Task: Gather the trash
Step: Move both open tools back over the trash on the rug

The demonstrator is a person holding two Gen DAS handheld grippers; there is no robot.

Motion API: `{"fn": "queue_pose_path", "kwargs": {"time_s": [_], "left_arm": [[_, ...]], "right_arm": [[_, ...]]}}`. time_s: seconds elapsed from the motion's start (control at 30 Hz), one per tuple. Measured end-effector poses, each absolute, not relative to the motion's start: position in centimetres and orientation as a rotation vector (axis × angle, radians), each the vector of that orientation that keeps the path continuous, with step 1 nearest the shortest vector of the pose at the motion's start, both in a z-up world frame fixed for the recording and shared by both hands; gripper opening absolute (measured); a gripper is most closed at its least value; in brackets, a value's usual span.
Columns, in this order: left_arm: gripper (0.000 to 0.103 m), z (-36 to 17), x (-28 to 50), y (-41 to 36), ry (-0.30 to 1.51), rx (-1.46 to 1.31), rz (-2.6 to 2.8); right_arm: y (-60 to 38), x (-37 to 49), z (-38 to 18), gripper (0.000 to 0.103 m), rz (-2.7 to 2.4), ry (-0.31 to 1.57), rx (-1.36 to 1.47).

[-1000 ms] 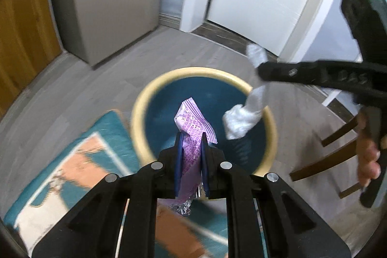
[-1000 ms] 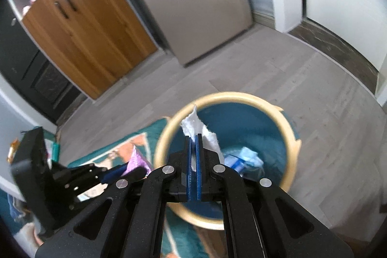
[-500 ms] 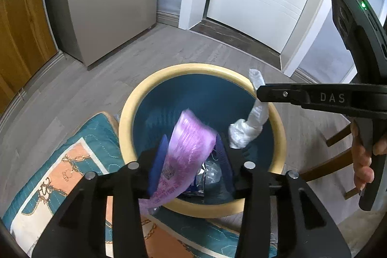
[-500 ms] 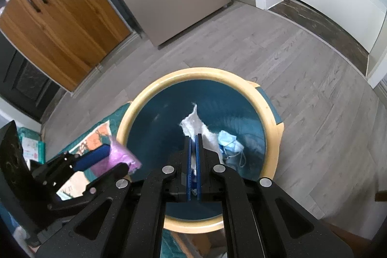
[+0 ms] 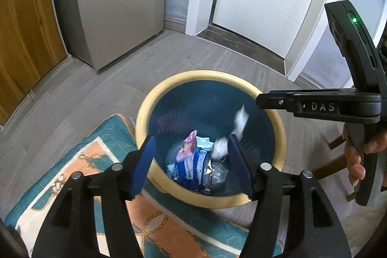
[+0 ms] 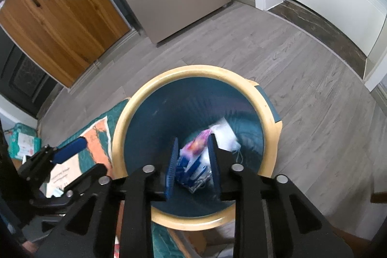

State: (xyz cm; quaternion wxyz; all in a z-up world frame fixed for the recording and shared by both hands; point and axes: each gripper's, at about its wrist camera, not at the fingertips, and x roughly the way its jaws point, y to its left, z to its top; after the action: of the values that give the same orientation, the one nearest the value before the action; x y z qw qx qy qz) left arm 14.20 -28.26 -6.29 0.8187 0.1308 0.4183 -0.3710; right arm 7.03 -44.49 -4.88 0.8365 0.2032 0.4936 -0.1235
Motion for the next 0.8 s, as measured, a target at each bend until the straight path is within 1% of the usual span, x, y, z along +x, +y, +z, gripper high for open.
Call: {"fn": "queue_pose_path", "kwargs": {"time_s": [0.03,0.07,0.1,0.13,0.17,0.2,0.27,0.33,0.4,0.43,0.53,0.8], "left_arm": [[0.067,-6.1,14.0,-28.1,0.888,0.282,-0.786],[0.068,-6.0,13.9,-27.8,0.885,0.283,-0.780],[0.071,-5.6,13.7,-27.3,0.880,0.283,-0.772],[0.074,-5.4,13.6,-26.9,0.875,0.283,-0.765],[0.077,-5.0,13.4,-26.3,0.867,0.284,-0.752],[0.081,-4.7,13.3,-25.8,0.861,0.285,-0.741],[0.085,-3.8,12.9,-24.7,0.843,0.287,-0.718],[0.092,-2.9,12.5,-23.8,0.826,0.293,-0.694],[0.096,-1.8,11.9,-22.3,0.800,0.297,-0.666],[0.096,-1.5,11.8,-21.9,0.794,0.298,-0.659],[0.097,-0.2,11.1,-19.9,0.773,0.297,-0.625],[0.097,1.0,8.8,-15.1,0.786,0.264,-0.544]], "right_arm": [[-44.4,6.8,-4.7,0.034,-0.266,1.041,0.426],[-44.3,6.7,-4.5,0.041,-0.267,1.037,0.429],[-44.2,6.4,-4.3,0.051,-0.267,1.029,0.436],[-44.1,6.1,-3.9,0.056,-0.267,1.011,0.444],[-44.0,5.9,-3.5,0.065,-0.266,0.999,0.446],[-43.8,5.6,-2.9,0.074,-0.262,0.980,0.448],[-43.3,5.0,-2.1,0.085,-0.256,0.950,0.453],[-42.6,4.5,-1.3,0.088,-0.246,0.927,0.462],[-41.5,3.8,-0.2,0.093,-0.229,0.898,0.476],[-41.2,3.7,0.1,0.093,-0.226,0.891,0.477],[-39.5,2.9,1.2,0.096,-0.215,0.866,0.465],[-34.5,1.7,2.8,0.096,-0.184,0.844,0.354]]}}
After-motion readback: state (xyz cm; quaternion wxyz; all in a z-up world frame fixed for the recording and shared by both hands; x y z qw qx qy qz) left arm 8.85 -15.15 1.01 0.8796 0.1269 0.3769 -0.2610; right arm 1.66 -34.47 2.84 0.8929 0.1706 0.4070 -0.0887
